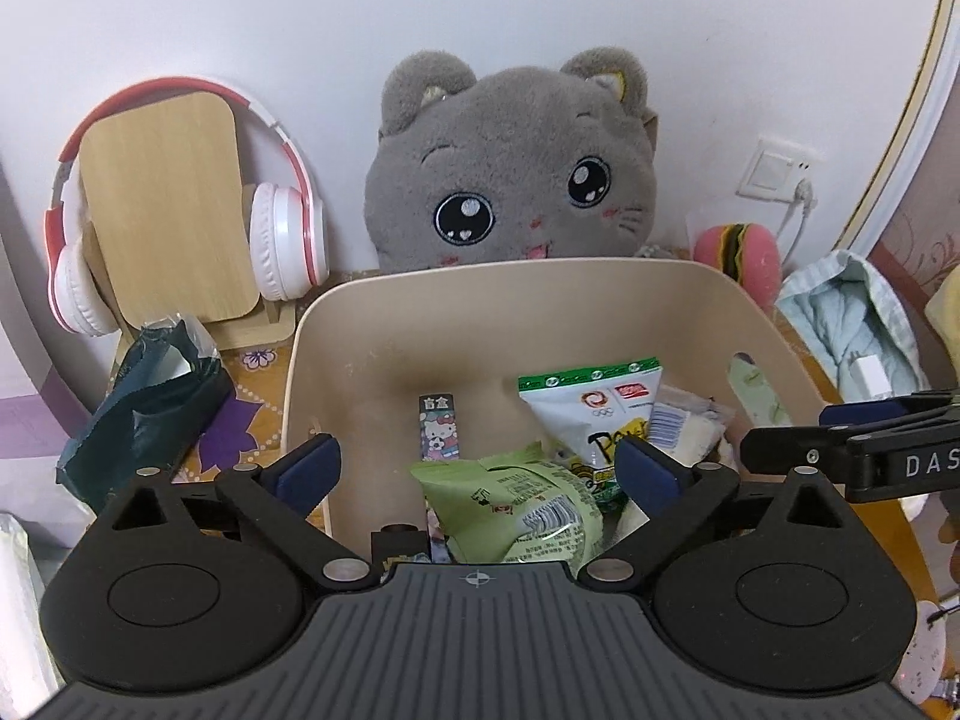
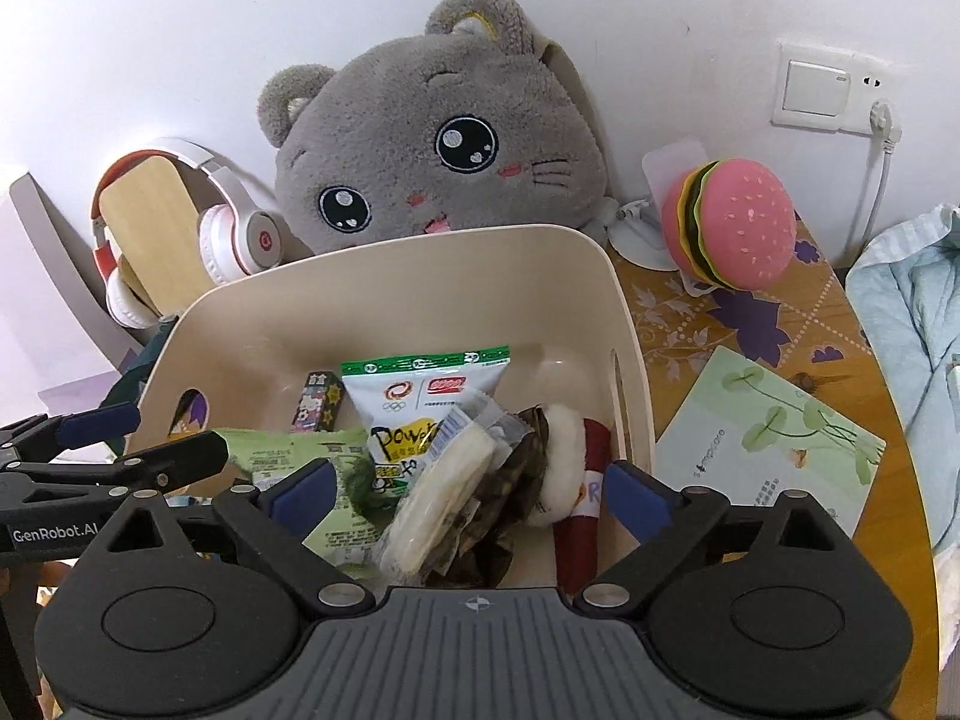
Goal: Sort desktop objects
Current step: 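Withdraw both open tools from the basket toward the claw clips, then grasp the brown claw clip with the left tool while the right tool grasps the grey claw clip, then lift both claw clips and carry them over the basket, then open the left tool to drop the brown clip while the right tool drops the grey clip into the basket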
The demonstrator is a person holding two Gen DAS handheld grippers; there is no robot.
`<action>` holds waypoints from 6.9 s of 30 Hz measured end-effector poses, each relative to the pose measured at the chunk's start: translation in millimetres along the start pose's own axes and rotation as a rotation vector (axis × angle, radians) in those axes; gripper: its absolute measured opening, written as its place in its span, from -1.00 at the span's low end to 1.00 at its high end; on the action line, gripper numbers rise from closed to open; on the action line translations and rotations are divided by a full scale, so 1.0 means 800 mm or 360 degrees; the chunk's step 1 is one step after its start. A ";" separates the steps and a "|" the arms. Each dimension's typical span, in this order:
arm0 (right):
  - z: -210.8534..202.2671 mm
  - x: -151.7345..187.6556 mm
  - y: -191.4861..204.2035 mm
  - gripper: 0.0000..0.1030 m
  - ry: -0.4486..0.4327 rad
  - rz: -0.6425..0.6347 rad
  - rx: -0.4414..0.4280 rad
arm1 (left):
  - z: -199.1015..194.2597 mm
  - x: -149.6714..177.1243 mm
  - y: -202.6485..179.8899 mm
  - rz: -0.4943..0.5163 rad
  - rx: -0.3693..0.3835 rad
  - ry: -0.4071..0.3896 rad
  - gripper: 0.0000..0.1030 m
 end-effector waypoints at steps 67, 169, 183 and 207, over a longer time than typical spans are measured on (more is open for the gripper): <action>0.061 0.200 0.091 0.96 0.0497 0.0047 0.0193 | 0.032 0.169 0.070 0.0132 0.0026 0.0510 0.94; -0.049 -0.020 0.003 0.33 -0.0182 0.0099 0.0248 | 0.008 -0.024 -0.039 0.0251 -0.0018 0.0122 -0.28; 0.035 0.013 -0.008 0.34 0.0075 0.0128 0.0329 | 0.056 0.005 -0.007 0.0114 -0.0092 0.0294 -0.18; -0.001 0.020 -0.003 0.97 0.0019 0.0228 0.0368 | 0.007 0.004 -0.014 0.0105 -0.0026 0.0112 0.96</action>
Point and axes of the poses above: each gripper's, at about its wrist camera, not at the fingertips, and z roughly the way its jaws point, y to its left, x to its underside, the point moved 7 cm from there along z, roughly the way its jaws point, and after that the axes turned 8 degrees about x, right-handed, at the moved point
